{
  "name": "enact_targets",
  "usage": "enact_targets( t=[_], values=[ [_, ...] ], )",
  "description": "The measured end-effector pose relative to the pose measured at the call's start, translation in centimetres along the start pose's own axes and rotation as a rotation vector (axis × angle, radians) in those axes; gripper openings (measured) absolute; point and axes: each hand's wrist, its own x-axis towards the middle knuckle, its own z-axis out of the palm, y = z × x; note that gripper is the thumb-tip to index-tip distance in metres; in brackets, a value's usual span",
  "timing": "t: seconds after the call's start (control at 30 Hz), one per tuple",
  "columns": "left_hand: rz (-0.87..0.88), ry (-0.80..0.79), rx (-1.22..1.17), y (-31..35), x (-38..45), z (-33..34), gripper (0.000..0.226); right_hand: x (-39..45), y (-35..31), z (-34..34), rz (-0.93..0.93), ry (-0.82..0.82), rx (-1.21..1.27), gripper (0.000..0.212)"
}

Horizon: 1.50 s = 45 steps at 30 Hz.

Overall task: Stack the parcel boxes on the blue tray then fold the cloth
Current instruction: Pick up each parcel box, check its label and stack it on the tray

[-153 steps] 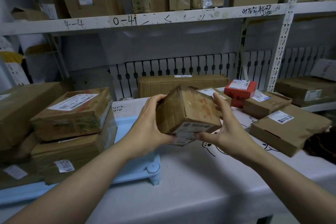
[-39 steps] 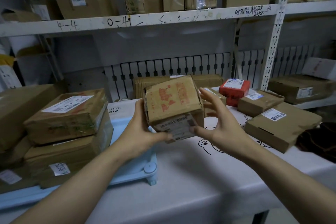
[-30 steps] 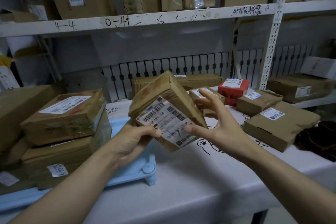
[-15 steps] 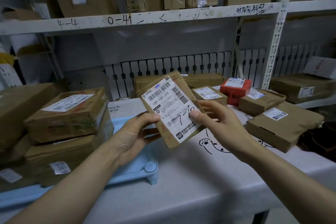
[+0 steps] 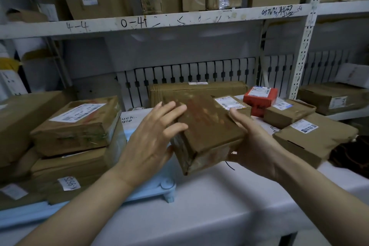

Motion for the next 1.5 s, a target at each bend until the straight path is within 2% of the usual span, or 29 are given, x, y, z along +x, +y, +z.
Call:
enact_targets(
  t=[0.23,0.27,0.37,0.43,0.5,0.6,0.63,0.7,0.83,0.93,1.0,1.07,1.17,1.23,1.37,1.5],
  values=[
    [0.039,0.061,0.066,-0.2,-0.5,0.0,0.068,-0.2,-0.2,0.5,-0.070,0.010,0.002,0.023],
    [0.033,0.055,0.062,-0.2,-0.4,0.0,0.067,-0.2,-0.2,0.5,-0.077,0.016,-0.003,0.026],
    [-0.075,0.018,0.000,0.2,0.0,-0.7,0.071,0.1,-0.2,0.2,-0.121,0.007,-0.021,0.055],
    [-0.331,-0.003,-0.129,1.0,1.0,-1.6,0.083,0.1,-0.5,0.2,-0.177,0.014,-0.054,0.068],
    [-0.705,-0.003,-0.409,1.6,2.5,-2.4,0.085,0.1,-0.8,0.4,-0.257,0.011,-0.139,0.072],
    [-1.196,0.020,-0.863,1.5,4.6,-3.3,0.061,0.1,-1.1,1.3,-0.346,-0.039,-0.220,0.061],
    [-1.278,-0.006,-0.933,1.4,5.0,-3.6,0.056,0.0,-1.2,1.7,-0.358,-0.052,-0.224,0.058],
    [-1.334,-0.069,-0.978,1.3,5.3,-4.4,0.054,0.1,-1.4,2.4,-0.350,-0.080,-0.231,0.056],
    [-1.335,-0.103,-1.009,1.0,4.5,-5.8,0.057,0.4,-1.8,4.2,-0.313,-0.074,-0.251,0.044],
    [-1.301,-0.051,-1.041,0.4,3.7,-7.1,0.048,1.1,-2.5,6.5,-0.300,-0.021,-0.220,0.035],
    [-1.273,-0.006,-0.979,0.0,2.9,-8.5,0.049,1.9,-3.1,8.8,-0.283,-0.008,-0.178,0.029],
    [-1.283,0.061,-0.818,-0.5,1.8,-10.2,0.052,2.7,-3.7,11.5,-0.247,-0.001,-0.132,0.025],
    [-1.252,0.148,-0.575,-1.1,-0.8,-12.9,0.045,4.4,-4.3,16.1,-0.190,-0.008,-0.148,0.031],
    [-1.140,0.087,-0.344,-1.6,-2.9,-14.0,0.041,5.2,-4.5,18.7,-0.147,-0.034,-0.202,0.037],
    [-0.892,-0.132,0.127,-3.1,-6.9,-15.6,0.048,6.7,-4.8,23.5,-0.115,-0.051,-0.304,0.035],
    [-0.757,-0.303,0.443,-3.9,-9.2,-15.9,0.055,8.0,-4.6,26.5,-0.116,-0.063,-0.490,0.060]
  ],
)
